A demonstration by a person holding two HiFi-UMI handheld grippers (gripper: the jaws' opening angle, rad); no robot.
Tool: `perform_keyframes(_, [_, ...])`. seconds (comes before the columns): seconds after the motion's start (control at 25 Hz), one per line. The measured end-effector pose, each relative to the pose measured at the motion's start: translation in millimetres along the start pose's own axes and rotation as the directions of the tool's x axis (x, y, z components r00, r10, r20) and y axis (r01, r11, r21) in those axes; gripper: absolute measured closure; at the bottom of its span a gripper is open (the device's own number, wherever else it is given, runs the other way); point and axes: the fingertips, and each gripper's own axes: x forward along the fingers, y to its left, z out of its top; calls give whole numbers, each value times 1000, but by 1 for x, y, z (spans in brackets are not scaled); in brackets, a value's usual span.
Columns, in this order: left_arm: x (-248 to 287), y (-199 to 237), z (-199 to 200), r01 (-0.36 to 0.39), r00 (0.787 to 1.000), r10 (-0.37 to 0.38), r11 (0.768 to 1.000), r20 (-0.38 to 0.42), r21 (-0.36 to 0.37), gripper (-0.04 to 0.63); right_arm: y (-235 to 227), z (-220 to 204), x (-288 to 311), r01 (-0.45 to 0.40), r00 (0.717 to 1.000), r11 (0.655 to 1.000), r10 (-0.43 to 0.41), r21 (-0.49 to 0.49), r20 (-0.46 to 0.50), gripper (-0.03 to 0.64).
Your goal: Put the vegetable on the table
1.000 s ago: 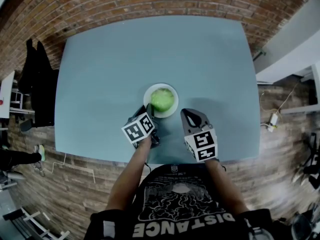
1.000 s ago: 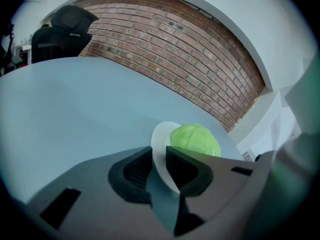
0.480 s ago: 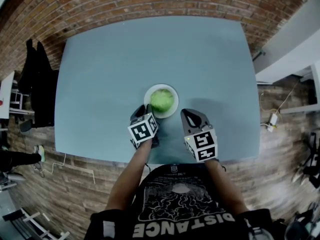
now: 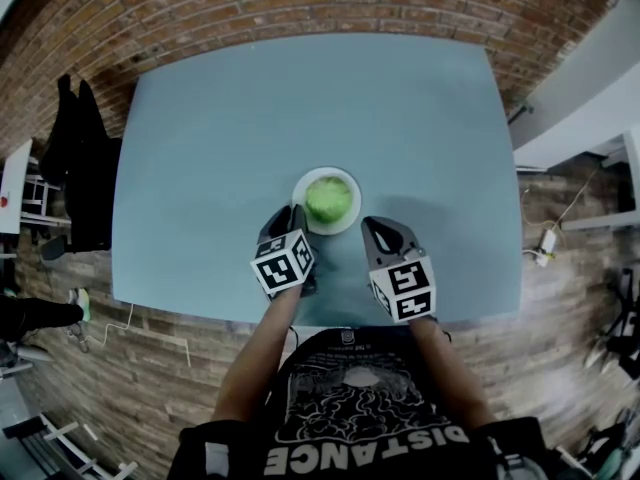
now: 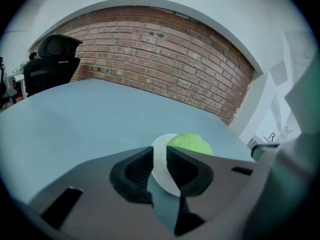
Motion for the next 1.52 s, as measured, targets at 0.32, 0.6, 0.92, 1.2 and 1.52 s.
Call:
perform_keyframes(0.32, [-36, -32, 20, 163, 980, -165, 986, 111, 34, 514, 10, 7, -5, -12, 1000, 1000, 12, 24, 27, 609])
perform_keyframes(0.6, [-72, -71, 34, 267, 941, -287, 955, 178, 130, 550, 24, 23, -15, -31, 997, 999, 28, 40, 69, 609])
perform_keyframes(0.92, [-107, -101, 37, 327, 904, -377, 913, 202, 243, 553, 43, 44, -29, -50, 991, 998, 46, 32, 125, 609])
perform_keyframes(1.2, [-127, -109, 35, 320, 893, -389, 903, 228, 286, 594, 54, 50, -44, -58, 987, 998, 53, 26, 151, 609])
perform_keyframes(1.52, [-152, -111, 28, 315, 884, -399, 894, 244, 320, 594, 68, 52, -63, -58, 983, 998, 52, 29, 178, 609])
